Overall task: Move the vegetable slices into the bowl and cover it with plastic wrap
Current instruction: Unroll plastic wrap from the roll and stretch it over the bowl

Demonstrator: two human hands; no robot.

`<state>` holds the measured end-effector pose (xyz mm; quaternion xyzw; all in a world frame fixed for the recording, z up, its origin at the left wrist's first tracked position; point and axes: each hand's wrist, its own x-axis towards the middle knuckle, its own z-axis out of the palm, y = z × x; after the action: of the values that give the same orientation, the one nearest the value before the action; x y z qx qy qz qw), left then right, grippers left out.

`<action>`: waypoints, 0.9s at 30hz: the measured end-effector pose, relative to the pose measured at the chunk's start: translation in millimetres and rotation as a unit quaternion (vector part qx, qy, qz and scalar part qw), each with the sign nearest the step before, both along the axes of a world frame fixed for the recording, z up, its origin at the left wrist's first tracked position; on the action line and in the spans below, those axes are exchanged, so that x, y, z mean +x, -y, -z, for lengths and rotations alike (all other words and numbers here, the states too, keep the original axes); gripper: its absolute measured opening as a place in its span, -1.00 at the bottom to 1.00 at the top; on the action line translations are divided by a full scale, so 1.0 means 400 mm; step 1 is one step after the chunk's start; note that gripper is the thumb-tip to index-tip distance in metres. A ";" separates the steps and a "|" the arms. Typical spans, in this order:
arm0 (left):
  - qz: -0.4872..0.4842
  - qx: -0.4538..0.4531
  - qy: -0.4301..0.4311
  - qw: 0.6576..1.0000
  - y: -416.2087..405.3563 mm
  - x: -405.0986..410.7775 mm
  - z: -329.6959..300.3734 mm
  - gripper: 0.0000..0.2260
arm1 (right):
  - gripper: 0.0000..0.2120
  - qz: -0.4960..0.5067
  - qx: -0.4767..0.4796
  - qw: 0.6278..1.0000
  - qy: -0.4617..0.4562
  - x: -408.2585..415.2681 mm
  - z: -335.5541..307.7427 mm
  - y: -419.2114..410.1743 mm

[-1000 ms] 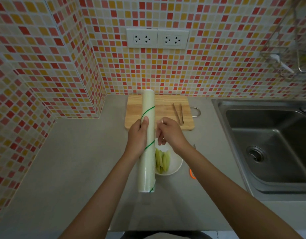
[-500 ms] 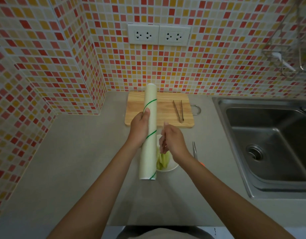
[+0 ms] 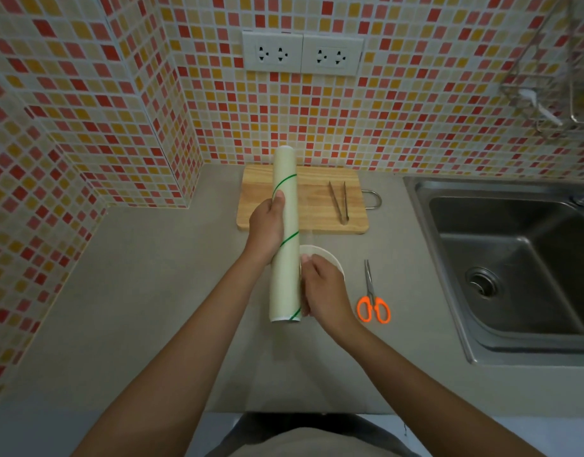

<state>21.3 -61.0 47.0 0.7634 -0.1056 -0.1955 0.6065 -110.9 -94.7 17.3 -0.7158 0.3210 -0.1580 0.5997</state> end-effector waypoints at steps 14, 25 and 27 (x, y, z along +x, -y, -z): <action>-0.004 -0.018 -0.040 0.999 -0.018 -0.024 0.005 -0.61 | -0.58 0.012 0.101 0.994 0.041 -0.051 0.040 0.004; 0.038 -0.034 -0.076 0.996 -0.012 -0.062 0.029 -0.57 | -0.62 0.076 0.152 0.985 0.022 0.113 -0.014 0.103; 0.045 -0.034 -0.083 0.995 -0.016 -0.060 0.031 -0.56 | -0.63 0.091 0.096 0.991 0.018 0.117 -0.003 0.106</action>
<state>-2.6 -54.4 34.6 0.7179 -0.0963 -0.2816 0.6293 -64.2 -136.9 18.4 -0.6201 0.3873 -0.1935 0.6543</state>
